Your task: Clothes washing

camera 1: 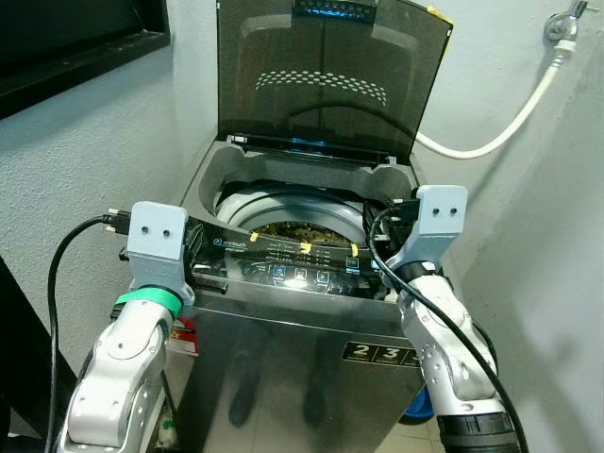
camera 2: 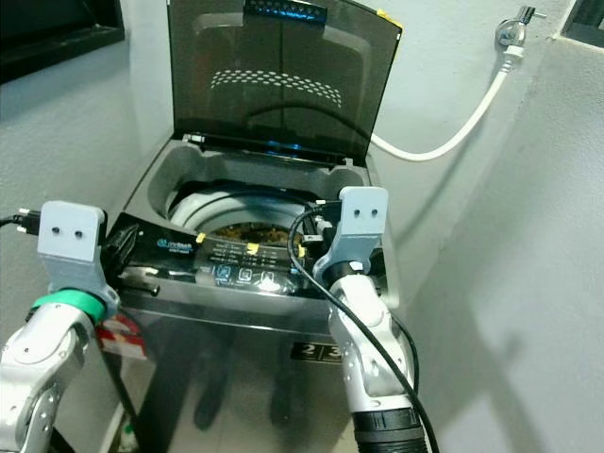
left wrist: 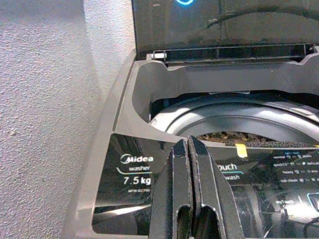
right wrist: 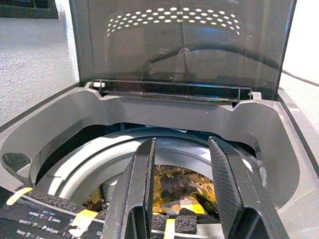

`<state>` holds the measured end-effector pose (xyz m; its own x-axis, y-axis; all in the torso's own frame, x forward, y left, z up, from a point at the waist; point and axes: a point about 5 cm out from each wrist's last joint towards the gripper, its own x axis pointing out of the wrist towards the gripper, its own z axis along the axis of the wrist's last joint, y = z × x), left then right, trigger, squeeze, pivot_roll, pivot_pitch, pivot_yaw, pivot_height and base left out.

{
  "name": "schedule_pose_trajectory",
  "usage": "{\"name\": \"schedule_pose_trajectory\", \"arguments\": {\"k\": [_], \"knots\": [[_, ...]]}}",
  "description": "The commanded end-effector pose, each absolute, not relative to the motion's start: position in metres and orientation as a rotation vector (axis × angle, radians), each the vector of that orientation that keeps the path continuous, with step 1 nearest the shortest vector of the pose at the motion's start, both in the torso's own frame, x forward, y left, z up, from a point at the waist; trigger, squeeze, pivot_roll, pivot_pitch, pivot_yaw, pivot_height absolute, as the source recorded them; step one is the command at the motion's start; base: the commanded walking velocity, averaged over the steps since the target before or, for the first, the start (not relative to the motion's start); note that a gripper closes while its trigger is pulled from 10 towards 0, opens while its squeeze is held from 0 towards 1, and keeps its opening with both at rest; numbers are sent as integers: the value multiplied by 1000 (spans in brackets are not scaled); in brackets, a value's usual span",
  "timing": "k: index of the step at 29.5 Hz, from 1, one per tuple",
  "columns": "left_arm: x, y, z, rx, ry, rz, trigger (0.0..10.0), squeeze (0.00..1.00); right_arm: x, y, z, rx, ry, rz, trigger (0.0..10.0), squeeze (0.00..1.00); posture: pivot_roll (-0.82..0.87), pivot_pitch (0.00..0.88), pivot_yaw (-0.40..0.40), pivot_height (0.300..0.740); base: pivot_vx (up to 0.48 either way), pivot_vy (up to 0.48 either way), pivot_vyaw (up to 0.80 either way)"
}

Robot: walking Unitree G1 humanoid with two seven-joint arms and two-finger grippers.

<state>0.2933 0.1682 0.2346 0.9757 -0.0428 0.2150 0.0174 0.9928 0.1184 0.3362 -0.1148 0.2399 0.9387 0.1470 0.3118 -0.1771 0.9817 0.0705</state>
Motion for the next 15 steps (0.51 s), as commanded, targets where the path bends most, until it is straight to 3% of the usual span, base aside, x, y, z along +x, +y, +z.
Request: {"name": "schedule_pose_trajectory", "arguments": {"k": [1,15], "knots": [[292,166,234,122,-226,-43,10000,0,336,-116,236,92,-301,165,10000,0,45,0,-32,740,0,0,0],[292,165,234,110,-232,-49,10000,0,337,-115,236,89,-296,169,10000,0,39,0,-36,740,0,-244,0]]}}
